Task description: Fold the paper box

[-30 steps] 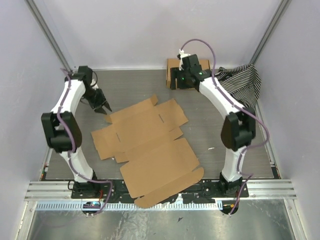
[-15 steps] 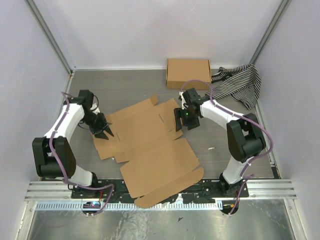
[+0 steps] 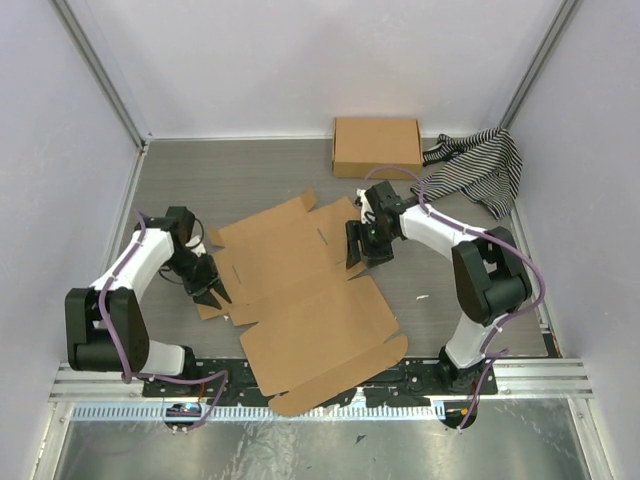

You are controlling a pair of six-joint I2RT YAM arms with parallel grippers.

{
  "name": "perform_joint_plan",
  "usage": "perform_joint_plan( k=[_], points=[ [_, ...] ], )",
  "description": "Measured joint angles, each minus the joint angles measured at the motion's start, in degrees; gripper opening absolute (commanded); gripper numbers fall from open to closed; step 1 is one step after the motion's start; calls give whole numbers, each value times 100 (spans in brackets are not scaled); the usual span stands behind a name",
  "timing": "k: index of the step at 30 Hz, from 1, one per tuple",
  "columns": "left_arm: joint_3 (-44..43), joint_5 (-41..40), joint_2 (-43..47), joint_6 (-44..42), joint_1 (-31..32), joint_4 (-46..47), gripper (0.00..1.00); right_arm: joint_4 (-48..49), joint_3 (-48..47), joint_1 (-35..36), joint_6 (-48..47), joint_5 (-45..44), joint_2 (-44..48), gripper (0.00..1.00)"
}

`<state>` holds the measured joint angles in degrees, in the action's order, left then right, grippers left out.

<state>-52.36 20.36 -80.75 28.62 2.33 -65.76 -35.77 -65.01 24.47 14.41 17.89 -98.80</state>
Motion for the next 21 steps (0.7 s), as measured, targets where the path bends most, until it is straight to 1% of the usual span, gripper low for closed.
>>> perform_joint_plan(
  k=[4,7,9,12,14,16,21],
  points=[
    [0,-9,133,15,9,-28,36,44,0,0,83,-98,-168,67],
    [0,-37,140,24,11,-39,36,96,0,0,103,-160,-328,63],
    [0,-57,140,37,15,-42,35,133,-2,0,107,-140,-422,55],
    [0,-76,131,59,26,-39,35,173,-15,-11,105,-11,-487,32],
    [0,-81,127,70,35,-37,35,184,-33,-11,98,94,-505,22],
    [0,-85,105,105,48,-31,35,149,-107,-9,140,221,-507,17],
    [-11,-96,-76,170,118,28,35,120,-518,2,179,160,-507,11]
  ],
)
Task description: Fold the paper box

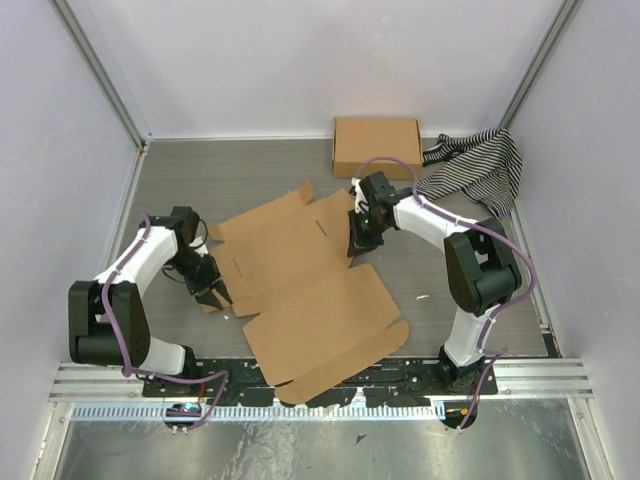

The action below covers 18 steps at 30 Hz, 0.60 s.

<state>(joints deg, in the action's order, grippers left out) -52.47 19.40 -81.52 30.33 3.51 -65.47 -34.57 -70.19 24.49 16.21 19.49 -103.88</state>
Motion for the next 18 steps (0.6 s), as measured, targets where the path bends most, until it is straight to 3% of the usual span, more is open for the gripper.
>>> perform_joint_plan(
  k=[15,18],
  points=[
    [-319,-240,-901,256,308,415,34,251,-833,22,323,-568,-492,9],
    [-623,-442,-1093,319,330,507,39,262,-835,31,273,-573,-566,9]
  ],
)
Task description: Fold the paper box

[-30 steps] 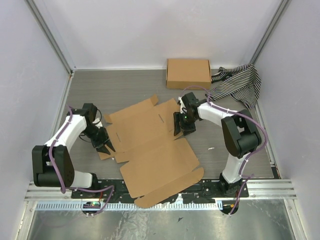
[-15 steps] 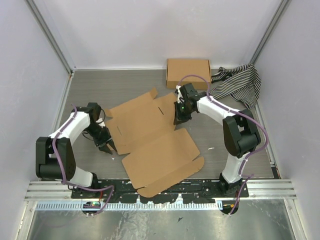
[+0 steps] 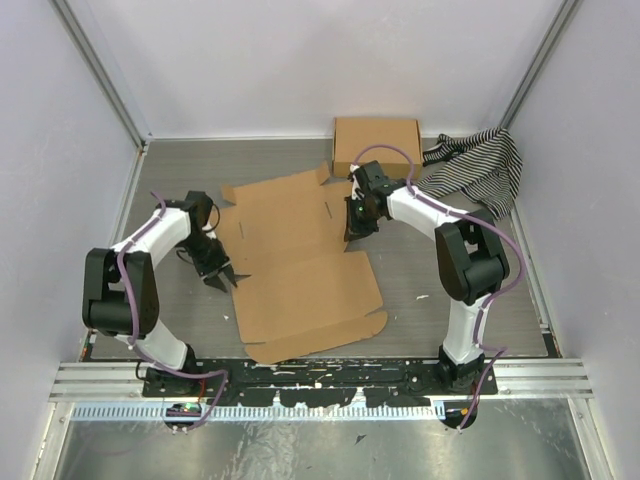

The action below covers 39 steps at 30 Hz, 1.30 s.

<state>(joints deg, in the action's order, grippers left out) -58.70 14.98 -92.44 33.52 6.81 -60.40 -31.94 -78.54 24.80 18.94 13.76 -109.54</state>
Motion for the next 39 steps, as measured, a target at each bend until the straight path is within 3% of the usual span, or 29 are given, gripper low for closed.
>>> perform_joint_plan(
  k=[5,11,39],
  points=[
    [-627,-345,-131,101,0,166,46,37,0,20,-166,4,0,9],
    [-1198,-645,-570,122,0,328,44,83,2,22,-319,55,0,9],
    [-1440,-927,-1316,-120,129,544,39,-11,-243,111,-575,188,-166,12]
  ],
)
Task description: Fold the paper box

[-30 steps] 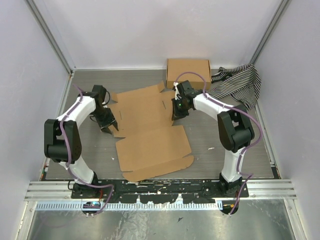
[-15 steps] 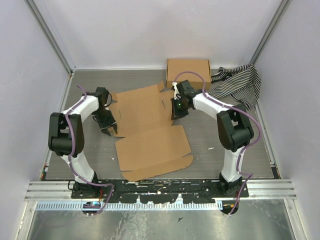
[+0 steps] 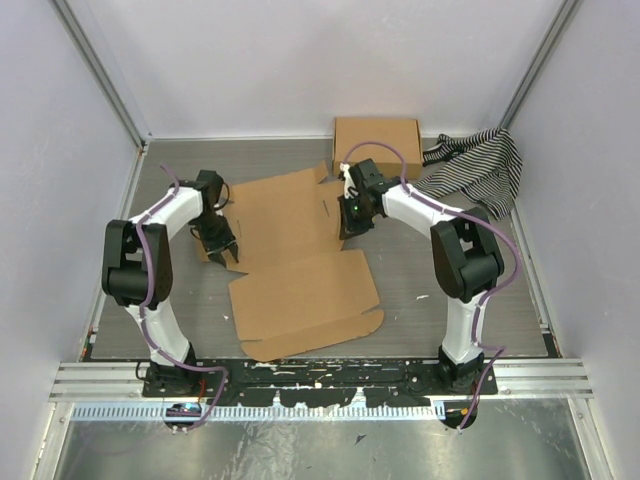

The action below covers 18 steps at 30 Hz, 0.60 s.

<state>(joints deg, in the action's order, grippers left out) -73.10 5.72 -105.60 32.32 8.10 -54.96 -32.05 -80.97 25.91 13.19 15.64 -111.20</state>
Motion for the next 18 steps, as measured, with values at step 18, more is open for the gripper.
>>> perform_joint_plan(
  k=[18],
  points=[
    [-817,275,-546,273,791,151,38,-175,-581,476,-149,-372,-188,49]
  ],
)
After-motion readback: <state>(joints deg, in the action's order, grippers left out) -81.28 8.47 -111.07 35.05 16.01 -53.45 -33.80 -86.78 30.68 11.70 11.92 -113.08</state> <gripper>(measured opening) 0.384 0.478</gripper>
